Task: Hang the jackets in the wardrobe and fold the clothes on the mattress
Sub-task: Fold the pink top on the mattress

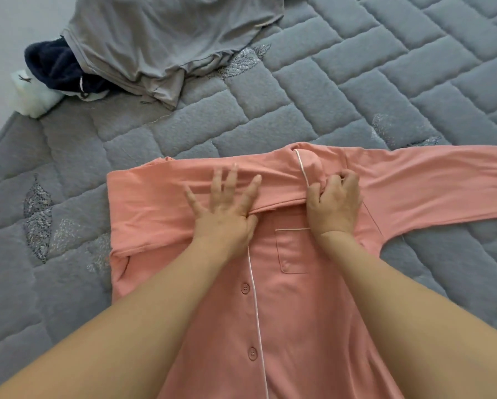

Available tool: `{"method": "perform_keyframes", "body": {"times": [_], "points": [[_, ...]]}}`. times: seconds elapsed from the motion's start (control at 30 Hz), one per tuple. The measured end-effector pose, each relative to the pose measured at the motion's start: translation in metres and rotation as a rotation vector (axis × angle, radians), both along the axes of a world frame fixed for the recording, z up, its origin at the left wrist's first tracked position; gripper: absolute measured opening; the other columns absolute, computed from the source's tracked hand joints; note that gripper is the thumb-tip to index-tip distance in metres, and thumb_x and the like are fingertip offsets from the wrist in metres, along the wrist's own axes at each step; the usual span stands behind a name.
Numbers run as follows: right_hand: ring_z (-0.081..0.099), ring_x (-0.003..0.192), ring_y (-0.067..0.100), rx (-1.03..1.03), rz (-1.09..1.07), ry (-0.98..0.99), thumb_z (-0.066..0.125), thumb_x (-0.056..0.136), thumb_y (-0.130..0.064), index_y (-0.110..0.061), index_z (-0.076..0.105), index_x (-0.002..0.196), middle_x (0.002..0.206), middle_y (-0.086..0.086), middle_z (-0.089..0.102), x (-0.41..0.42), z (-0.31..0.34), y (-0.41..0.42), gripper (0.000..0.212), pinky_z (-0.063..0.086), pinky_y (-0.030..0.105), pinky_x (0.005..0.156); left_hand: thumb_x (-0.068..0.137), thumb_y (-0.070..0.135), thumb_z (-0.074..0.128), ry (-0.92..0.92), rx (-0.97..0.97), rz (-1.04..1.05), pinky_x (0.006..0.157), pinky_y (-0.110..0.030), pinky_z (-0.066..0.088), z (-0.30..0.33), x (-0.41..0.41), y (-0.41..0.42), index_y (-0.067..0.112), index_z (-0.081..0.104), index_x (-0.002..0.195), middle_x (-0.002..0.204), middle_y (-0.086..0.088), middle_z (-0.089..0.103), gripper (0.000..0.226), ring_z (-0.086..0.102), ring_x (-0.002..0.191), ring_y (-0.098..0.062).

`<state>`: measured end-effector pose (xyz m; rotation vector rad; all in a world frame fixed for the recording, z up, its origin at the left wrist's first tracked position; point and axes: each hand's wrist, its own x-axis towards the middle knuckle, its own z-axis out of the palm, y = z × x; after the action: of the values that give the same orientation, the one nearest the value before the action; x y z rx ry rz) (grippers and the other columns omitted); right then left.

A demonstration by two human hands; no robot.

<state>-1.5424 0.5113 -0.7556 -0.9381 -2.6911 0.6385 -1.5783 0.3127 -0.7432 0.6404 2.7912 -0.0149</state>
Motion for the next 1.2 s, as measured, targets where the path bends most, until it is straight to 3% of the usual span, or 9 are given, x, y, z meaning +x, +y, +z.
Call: {"method": "perform_keyframes", "body": {"times": [0.07, 0.2, 0.43, 0.57, 0.77, 0.97, 1.07, 1.13, 1.2], "points": [[0.043, 0.114, 0.037, 0.069, -0.017, -0.033, 0.041, 0.084, -0.036, 0.0, 0.063, 0.095, 0.127, 0.018, 0.048, 0.011, 0.007, 0.026, 0.044, 0.03, 0.045, 0.096, 0.097, 0.06, 0.019, -0.077, -0.036, -0.126, 0.101, -0.078, -0.019, 0.002, 0.016, 0.014, 0.053, -0.019, 0.147, 0.161, 0.007, -0.028, 0.064, -0.03, 0.147, -0.021], [0.031, 0.134, 0.037, 0.08, 0.05, -0.202, 0.033, 0.09, -0.057, -0.005, 0.049, 0.127, 0.148, 0.016, 0.033, 0.078, 0.001, 0.073, 0.066, 0.02, 0.049, 0.111, 0.095, 0.049, 0.032, -0.329, -0.15, 0.005, 0.108, -0.075, -0.012, 0.014, 0.014, 0.038, 0.047, -0.006, 0.153, 0.163, 0.001, -0.025, 0.07, -0.028, 0.148, -0.024], [0.019, 0.145, 0.036, 0.144, -0.201, -0.422, 0.026, 0.088, -0.054, -0.008, 0.032, 0.151, 0.158, 0.02, 0.023, 0.219, -0.004, 0.2, 0.078, 0.015, 0.056, 0.117, 0.09, 0.033, 0.045, -0.238, 0.057, -0.21, 0.12, -0.052, 0.014, 0.052, 0.047, 0.187, 0.025, 0.03, 0.15, 0.157, -0.006, 0.028, 0.063, 0.023, 0.145, -0.027], [0.016, 0.148, 0.035, 0.178, -0.253, -0.381, 0.027, 0.091, -0.048, -0.011, 0.024, 0.155, 0.161, 0.019, 0.019, 0.248, -0.018, 0.23, 0.074, 0.01, 0.056, 0.12, 0.093, 0.027, 0.047, -0.235, 0.175, -0.348, 0.11, -0.042, 0.034, 0.054, 0.068, 0.311, 0.019, 0.044, 0.142, 0.142, -0.011, 0.044, 0.05, 0.04, 0.13, -0.032], [0.016, 0.149, 0.033, 0.203, -0.27, -0.349, 0.03, 0.095, -0.042, -0.006, 0.022, 0.154, 0.161, 0.016, 0.019, 0.251, -0.035, 0.234, 0.07, 0.012, 0.055, 0.12, 0.091, 0.019, 0.05, -0.187, 0.328, -0.607, 0.099, -0.043, 0.042, 0.038, 0.089, 0.463, 0.014, 0.054, 0.133, 0.134, -0.011, 0.05, 0.042, 0.046, 0.123, -0.033], [0.015, 0.15, 0.031, 0.189, -0.277, -0.292, 0.033, 0.094, -0.043, -0.007, 0.026, 0.153, 0.162, 0.014, 0.019, 0.253, -0.043, 0.238, 0.07, 0.011, 0.057, 0.119, 0.09, 0.05, 0.059, 0.032, 0.245, -0.742, 0.074, -0.038, 0.042, 0.009, 0.108, 0.541, 0.017, 0.053, 0.126, 0.121, -0.006, 0.055, 0.048, 0.051, 0.113, -0.029], [0.014, 0.15, 0.03, 0.187, -0.273, -0.281, 0.034, 0.094, -0.042, -0.008, 0.026, 0.153, 0.162, 0.013, 0.019, 0.251, -0.044, 0.237, 0.069, 0.011, 0.056, 0.12, 0.098, 0.023, 0.047, 0.098, 0.319, -0.732, 0.065, -0.037, 0.032, 0.0, 0.109, 0.552, 0.014, 0.055, 0.119, 0.113, -0.007, 0.058, 0.024, 0.055, 0.104, -0.032], [0.014, 0.15, 0.03, 0.192, -0.275, -0.279, 0.033, 0.095, -0.042, -0.008, 0.026, 0.153, 0.162, 0.013, 0.02, 0.251, -0.045, 0.237, 0.069, 0.011, 0.057, 0.12, 0.099, 0.01, 0.039, -0.064, 0.49, -0.627, 0.066, -0.036, 0.032, -0.002, 0.108, 0.552, 0.011, 0.053, 0.116, 0.107, -0.01, 0.063, 0.022, 0.059, 0.093, -0.033], [0.014, 0.15, 0.031, 0.205, -0.273, -0.289, 0.032, 0.095, -0.042, -0.007, 0.026, 0.154, 0.162, 0.014, 0.02, 0.252, -0.044, 0.238, 0.069, 0.011, 0.057, 0.119, 0.101, 0.016, 0.038, -0.319, 0.764, -0.327, 0.068, -0.036, 0.038, 0.003, 0.107, 0.539, 0.011, 0.052, 0.113, 0.1, -0.009, 0.066, 0.019, 0.059, 0.084, -0.028]]}}
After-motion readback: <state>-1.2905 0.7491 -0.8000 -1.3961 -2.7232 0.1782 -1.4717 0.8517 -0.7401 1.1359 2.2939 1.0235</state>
